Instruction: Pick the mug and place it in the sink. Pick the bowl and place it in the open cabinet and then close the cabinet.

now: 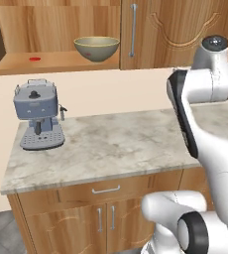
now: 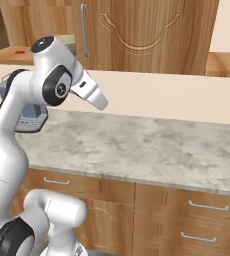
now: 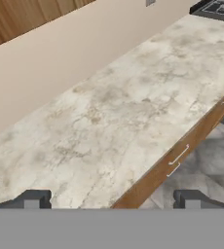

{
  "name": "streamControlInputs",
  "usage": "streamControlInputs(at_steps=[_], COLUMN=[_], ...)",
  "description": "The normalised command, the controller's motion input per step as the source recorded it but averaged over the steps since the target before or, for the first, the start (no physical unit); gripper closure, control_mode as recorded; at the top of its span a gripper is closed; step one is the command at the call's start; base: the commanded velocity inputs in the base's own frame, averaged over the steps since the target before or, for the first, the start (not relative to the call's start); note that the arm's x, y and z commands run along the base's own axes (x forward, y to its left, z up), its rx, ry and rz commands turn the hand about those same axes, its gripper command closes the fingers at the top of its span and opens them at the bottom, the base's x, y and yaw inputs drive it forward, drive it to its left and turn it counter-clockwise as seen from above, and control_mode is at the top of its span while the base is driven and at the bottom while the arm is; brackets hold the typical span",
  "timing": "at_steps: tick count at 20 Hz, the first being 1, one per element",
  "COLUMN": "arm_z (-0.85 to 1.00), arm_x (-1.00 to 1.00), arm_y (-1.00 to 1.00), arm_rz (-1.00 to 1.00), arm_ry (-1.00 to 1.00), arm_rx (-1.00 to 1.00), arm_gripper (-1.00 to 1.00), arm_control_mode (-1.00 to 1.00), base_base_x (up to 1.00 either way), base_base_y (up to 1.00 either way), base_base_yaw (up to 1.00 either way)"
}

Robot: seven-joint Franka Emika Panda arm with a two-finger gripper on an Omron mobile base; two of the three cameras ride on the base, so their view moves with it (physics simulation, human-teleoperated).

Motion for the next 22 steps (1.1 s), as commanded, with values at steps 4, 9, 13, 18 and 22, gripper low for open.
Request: streamControlInputs(at_steps=[4, 9, 13, 18, 22], arm_z=[0.0, -0.07, -0.18, -0.01, 0.03], arm_x=[-0.9, -0.88, -0.63, -0.57, -0.48], arm_y=[0.0, 0.4, 0.88, 0.93, 0.81], arm_rz=[0.0, 0.03, 0.03, 0.04, 0.04], arm_ry=[0.01, -0.02, -0.06, -0.06, 0.01], arm_rx=[0.0, 0.01, 0.0, -0.07, -0.02], arm_gripper=[-1.0, -1.0, -1.0, -1.0, -1.0], arm_control_mode=[-1.0, -1.0, -1.0, -1.0, -1.0], base_base_x=[0.0, 0.0, 0.0, 0.0, 0.0], base_base_y=[0.0, 0.0, 0.0, 0.0, 0.0], base_base_yaw=[0.0, 0.0, 0.0, 0.0, 0.0])
